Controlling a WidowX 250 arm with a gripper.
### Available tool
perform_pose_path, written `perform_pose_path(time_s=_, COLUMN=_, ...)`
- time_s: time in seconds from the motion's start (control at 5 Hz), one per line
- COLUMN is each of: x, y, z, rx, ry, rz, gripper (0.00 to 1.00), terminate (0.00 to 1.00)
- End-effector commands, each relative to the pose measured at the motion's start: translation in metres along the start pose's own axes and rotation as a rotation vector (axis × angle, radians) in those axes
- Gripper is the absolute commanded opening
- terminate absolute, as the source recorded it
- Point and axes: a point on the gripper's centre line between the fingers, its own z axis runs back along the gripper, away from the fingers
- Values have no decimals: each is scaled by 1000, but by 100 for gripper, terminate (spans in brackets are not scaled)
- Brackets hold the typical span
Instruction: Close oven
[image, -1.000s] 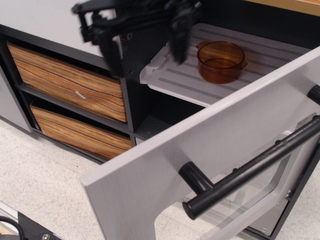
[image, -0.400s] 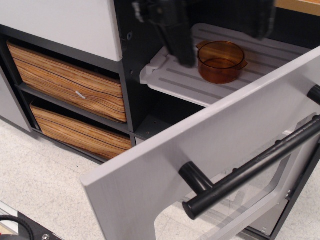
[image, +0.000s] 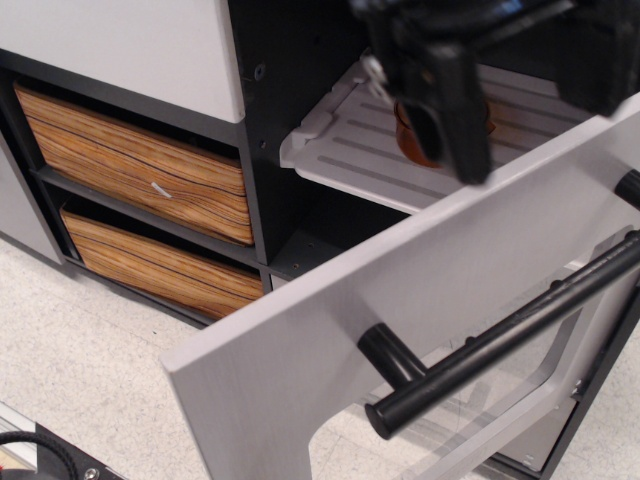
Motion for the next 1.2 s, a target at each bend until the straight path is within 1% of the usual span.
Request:
perform_pose_path(time_s=0.0, x=-2, y=-5, z=-29, rx=6, ry=-5, rz=26, gripper=100, terminate=0)
perform_pose_path(time_s=0.2, x=5, y=1, z=-44, rx=26, ry=-31, rz=26, gripper=100, terminate=0)
perform_pose_path(time_s=0.4, x=22, y=3, z=-36, rx=10, ry=-70, rz=27, gripper=100, terminate=0)
perform_pose_path(time_s=0.6, x=45, y=2, z=-16, rx=-50, ry=-115, rz=16, gripper=100, terminate=0)
perform_pose_path(time_s=0.8, x=64, y=1, z=-2, rx=-102, ry=-204, rz=23, gripper=100, terminate=0)
perform_pose_path(time_s=1.0, x=67, y=4, z=0, rx=-93, ry=-183, rz=-41, gripper=100, terminate=0)
